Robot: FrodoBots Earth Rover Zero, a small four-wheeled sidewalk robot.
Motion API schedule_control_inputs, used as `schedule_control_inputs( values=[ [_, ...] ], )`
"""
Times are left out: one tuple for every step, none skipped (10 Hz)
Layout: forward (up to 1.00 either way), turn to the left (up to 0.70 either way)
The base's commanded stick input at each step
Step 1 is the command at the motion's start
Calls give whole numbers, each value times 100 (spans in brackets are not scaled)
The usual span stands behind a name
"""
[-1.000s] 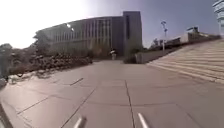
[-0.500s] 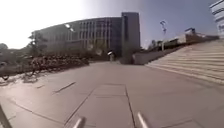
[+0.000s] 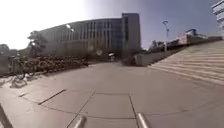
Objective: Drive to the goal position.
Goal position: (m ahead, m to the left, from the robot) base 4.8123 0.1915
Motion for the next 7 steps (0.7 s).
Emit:
schedule_control_inputs(
  values=[
    [100,0],
    [100,0],
    [100,0],
    [100,-2],
    [100,-22],
    [100,-38],
    [100,-40]
  ],
)
